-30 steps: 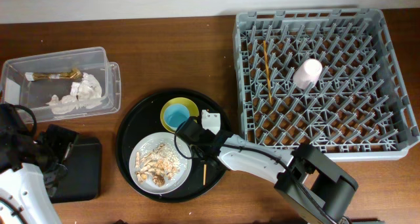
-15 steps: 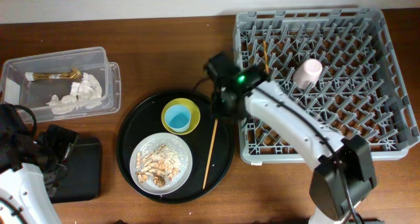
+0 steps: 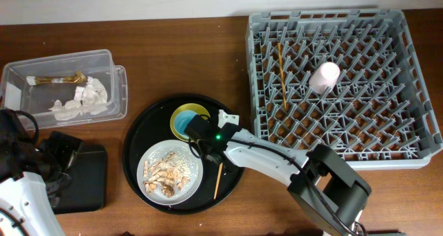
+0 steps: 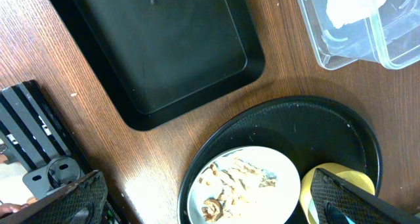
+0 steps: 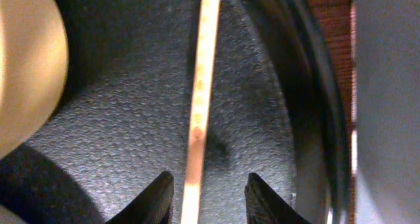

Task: Sort waste into correct bins and load items into the dishwasher rack
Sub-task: 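Carry the second chopstick with the right gripper into the rack, then reach the right gripper to the blue cup and grasp it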

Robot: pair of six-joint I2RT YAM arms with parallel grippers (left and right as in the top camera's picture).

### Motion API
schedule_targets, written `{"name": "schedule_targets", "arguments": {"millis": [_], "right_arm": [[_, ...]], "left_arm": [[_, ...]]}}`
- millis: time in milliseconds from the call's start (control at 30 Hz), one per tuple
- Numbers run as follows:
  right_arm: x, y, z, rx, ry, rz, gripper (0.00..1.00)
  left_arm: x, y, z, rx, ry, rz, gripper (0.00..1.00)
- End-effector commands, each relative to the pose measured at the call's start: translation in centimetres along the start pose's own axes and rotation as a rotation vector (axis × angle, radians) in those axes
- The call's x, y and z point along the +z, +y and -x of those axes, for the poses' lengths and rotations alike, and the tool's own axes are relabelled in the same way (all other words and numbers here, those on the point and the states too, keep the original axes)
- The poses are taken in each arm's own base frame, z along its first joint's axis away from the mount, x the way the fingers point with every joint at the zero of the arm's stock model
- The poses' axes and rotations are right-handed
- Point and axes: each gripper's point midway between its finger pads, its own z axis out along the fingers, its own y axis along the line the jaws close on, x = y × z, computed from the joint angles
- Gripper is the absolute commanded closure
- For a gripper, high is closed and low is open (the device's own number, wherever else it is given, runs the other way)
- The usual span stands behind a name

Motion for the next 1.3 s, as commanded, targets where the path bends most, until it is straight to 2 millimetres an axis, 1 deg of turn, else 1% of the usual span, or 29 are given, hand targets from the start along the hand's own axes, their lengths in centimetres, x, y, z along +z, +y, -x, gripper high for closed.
{"name": "schedule_targets", "arguments": {"millis": [0, 100, 133, 200, 233, 300, 333, 367, 400, 433, 467, 500, 533, 567, 600, 633, 667, 700, 733, 767, 833, 933, 967, 1033, 1067, 1100, 1133, 1200, 1267], "right_arm": [[0.6, 0.6, -1.0, -0.015, -0.011, -0.007, 0.67], [1.4, 0.5, -1.6, -0.019, 0.001, -0.025, 0.69], [1.4, 0.5, -1.6, -0.019, 0.001, -0.026, 0.75], [1.5, 0.5, -1.6, -0.019, 0.004, -0.025, 0.76], [1.6, 0.3, -1.8, -0.021, 0.007, -0.03, 0.84], [1.4, 0.5, -1.9, -0.02, 0.021, -0.02, 0.96], [0.5, 0.7, -1.2, -0.013, 0.012, -0.017, 0.96], [-0.8, 0.5, 0.0, -0.007, 0.001, -0.014, 0.96], [-2.6, 0.4, 2.0, -0.014, -0.019, 0.004, 0.96], [-3.7, 0.2, 3.2, -0.018, -0.03, 0.012, 0.96], [-5.7, -0.4, 5.4, -0.037, -0.05, 0.028, 0.96], [-9.0, -1.4, 8.9, -0.101, -0.093, 0.057, 0.96], [-11.8, -2.4, 11.9, -0.172, -0.144, 0.072, 0.96], [-14.0, -3.7, 14.6, -0.212, -0.192, 0.074, 0.96], [-15.8, -6.3, 18.0, -0.206, -0.238, 0.061, 0.96], [-16.5, -8.8, 20.5, -0.231, -0.262, 0.062, 0.96], [-16.0, -10.5, 21.6, -0.296, -0.246, 0.094, 0.96], [-14.7, -13.2, 22.7, -0.301, -0.213, 0.117, 0.96], [-13.9, -14.5, 23.3, -0.293, -0.201, 0.122, 0.96], [-12.4, -15.7, 23.9, -0.29, -0.175, 0.157, 0.96], [-9.5, -16.1, 24.2, -0.266, -0.122, 0.225, 0.96], [-4.9, -15.6, 24.7, -0.22, -0.071, 0.231, 0.96], [-4.3, -15.7, 24.8, -0.191, -0.069, 0.223, 0.96], [-3.9, -15.7, 25.0, -0.157, -0.068, 0.218, 0.95], [-3.9, -15.7, 25.0, -0.157, -0.066, 0.218, 0.76], [-3.9, -15.7, 24.9, -0.153, -0.061, 0.218, 0.71], [-3.9, -15.8, 24.5, -0.148, -0.047, 0.219, 0.67], [-4.2, -16.0, 23.5, -0.085, -0.002, 0.213, 0.67], [-7.7, -16.3, 23.1, -0.067, -0.026, 0.223, 0.67]], "left_arm": [[-0.2, -0.1, 0.1, -0.007, -0.007, -0.005, 0.01], [-0.2, -0.1, 0.1, -0.007, -0.007, -0.005, 0.01], [-0.2, -0.1, 0.1, -0.007, -0.007, -0.005, 0.01], [-0.2, -0.1, 0.1, -0.007, -0.007, -0.005, 0.01], [-0.2, -0.1, 0.1, -0.007, -0.007, -0.005, 0.01], [-0.2, -0.1, 0.1, -0.007, -0.007, -0.005, 0.01], [-0.2, -0.1, 0.1, -0.007, -0.007, -0.005, 0.01], [-0.2, -0.1, 0.1, -0.007, -0.007, -0.005, 0.01], [-0.2, -0.1, 0.1, -0.007, -0.007, -0.005, 0.01], [-0.2, -0.1, 0.1, -0.007, -0.007, -0.005, 0.01], [-0.2, -0.1, 0.1, -0.007, -0.007, -0.005, 0.01], [-0.2, -0.1, 0.1, -0.007, -0.007, -0.005, 0.01], [-0.2, -0.1, 0.1, -0.007, -0.007, -0.005, 0.01], [-0.2, -0.1, 0.1, -0.007, -0.007, -0.005, 0.01], [-0.2, -0.1, 0.1, -0.007, -0.007, -0.005, 0.01], [-0.2, -0.1, 0.1, -0.007, -0.007, -0.005, 0.01], [-0.2, -0.1, 0.1, -0.007, -0.007, -0.005, 0.01], [-0.2, -0.1, 0.1, -0.007, -0.007, -0.005, 0.01], [-0.2, -0.1, 0.1, -0.007, -0.007, -0.005, 0.01], [-0.2, -0.1, 0.1, -0.007, -0.007, -0.005, 0.01], [-0.2, -0.1, 0.1, -0.007, -0.007, -0.005, 0.01], [-0.2, -0.1, 0.1, -0.007, -0.007, -0.005, 0.01], [-0.2, -0.1, 0.1, -0.007, -0.007, -0.005, 0.01], [-0.2, -0.1, 0.1, -0.007, -0.007, -0.005, 0.01], [-0.2, -0.1, 0.1, -0.007, -0.007, -0.005, 0.01], [-0.2, -0.1, 0.1, -0.007, -0.007, -0.005, 0.01], [-0.2, -0.1, 0.1, -0.007, -0.007, -0.005, 0.01], [-0.2, -0.1, 0.1, -0.007, -0.007, -0.005, 0.01], [-0.2, -0.1, 0.1, -0.007, -0.007, -0.005, 0.01]]}}
